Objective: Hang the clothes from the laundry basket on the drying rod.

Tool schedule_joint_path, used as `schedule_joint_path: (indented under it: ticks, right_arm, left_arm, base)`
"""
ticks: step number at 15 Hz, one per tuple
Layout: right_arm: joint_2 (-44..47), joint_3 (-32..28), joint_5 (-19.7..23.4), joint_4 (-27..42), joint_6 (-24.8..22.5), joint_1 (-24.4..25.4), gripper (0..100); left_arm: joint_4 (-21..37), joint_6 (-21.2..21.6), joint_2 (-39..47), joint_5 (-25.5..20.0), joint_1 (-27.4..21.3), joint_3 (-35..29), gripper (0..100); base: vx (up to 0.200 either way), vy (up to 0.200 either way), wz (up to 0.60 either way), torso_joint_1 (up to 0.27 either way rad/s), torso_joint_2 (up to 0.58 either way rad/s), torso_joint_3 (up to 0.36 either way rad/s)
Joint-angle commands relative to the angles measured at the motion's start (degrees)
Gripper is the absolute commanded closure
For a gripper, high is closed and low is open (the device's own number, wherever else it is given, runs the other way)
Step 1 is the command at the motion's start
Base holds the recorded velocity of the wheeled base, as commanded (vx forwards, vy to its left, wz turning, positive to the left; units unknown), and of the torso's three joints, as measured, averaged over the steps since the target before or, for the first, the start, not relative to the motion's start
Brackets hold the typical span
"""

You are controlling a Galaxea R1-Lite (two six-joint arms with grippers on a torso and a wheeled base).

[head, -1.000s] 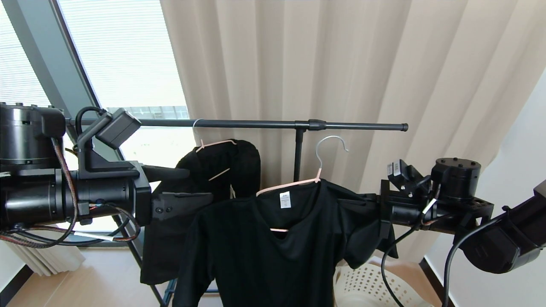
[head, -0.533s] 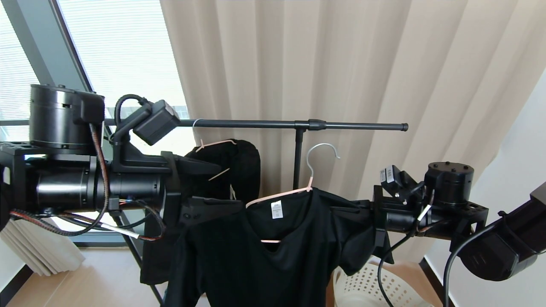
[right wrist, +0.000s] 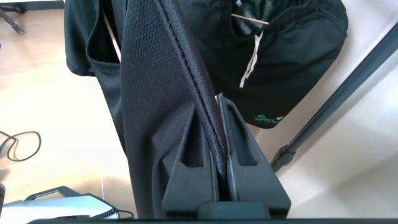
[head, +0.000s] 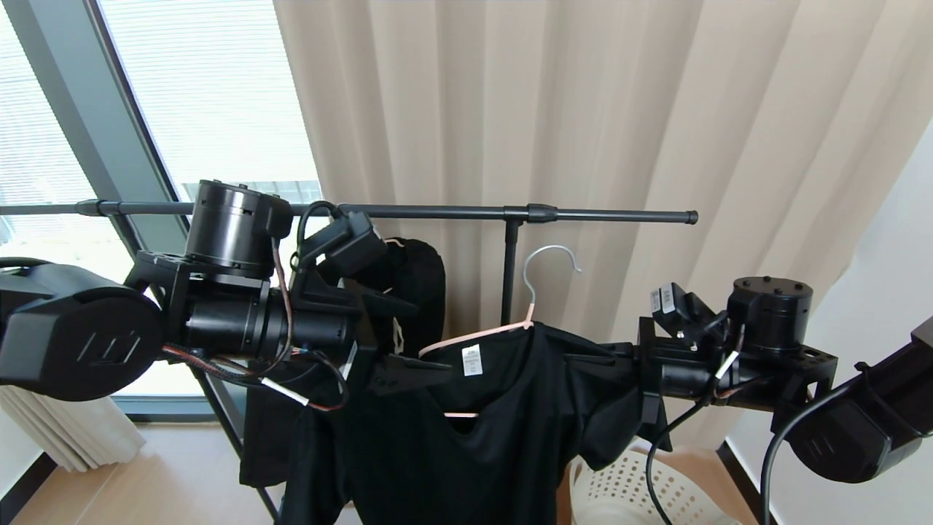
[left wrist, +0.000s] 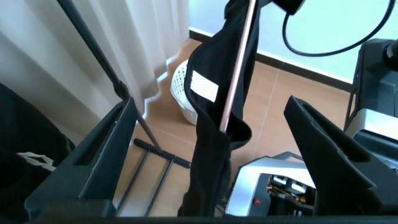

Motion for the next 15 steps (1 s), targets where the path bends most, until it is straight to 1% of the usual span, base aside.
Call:
schedule_joint_path:
  ticks: [1, 2, 3, 5, 13, 14, 15]
  right_arm:
    - [-0.1, -0.1, 0.0, 0.0, 0.0, 0.0, 100]
    - [-0.1, -0.1, 0.1, 0.0, 0.0, 0.0, 100]
    - [-0.1, -0.2, 0.0, 0.0, 0.0, 0.0, 100]
    - [-0.2, -0.1, 0.0, 0.0, 0.0, 0.0, 100]
    - [-1.1, 0.1, 0.0, 0.0, 0.0, 0.0, 100]
    - [-1.1, 0.1, 0.0, 0.0, 0.0, 0.0, 100]
    - [-1.1, 0.0, 0.0, 0.0, 0.0, 0.0, 100]
  left_arm:
    - [0.1, 0.1, 1.7, 0.3, -0.5, -0.1, 0]
    - [0.0, 1.0, 1.9, 0.4, -0.6, 0.1, 0]
    - [0.0, 1.9, 2.2, 1.5, -0.7, 0.6, 0]
    - [-0.1, 2.9, 3.0, 5.7, -1.3, 1.7, 0]
    - [-0.5, 3.4, 3.5, 5.8, -1.4, 1.8, 0]
    - [-0.5, 3.5, 3.4, 5.8, -1.4, 1.9, 100]
    - [-0.6, 3.5, 3.4, 5.8, -1.4, 2.1, 100]
  base:
    - [0.000, 0.000, 0.00, 0.000, 0.00, 0.000]
    - [0.000, 0.000, 0.00, 0.000, 0.00, 0.000]
    - [0.000, 0.000, 0.00, 0.000, 0.00, 0.000]
    - [0.000, 0.000, 0.00, 0.000, 0.00, 0.000]
    - [0.000, 0.000, 0.00, 0.000, 0.00, 0.000]
    - [0.000, 0.000, 0.00, 0.000, 0.00, 0.000]
    - [0.000, 0.000, 0.00, 0.000, 0.00, 0.000]
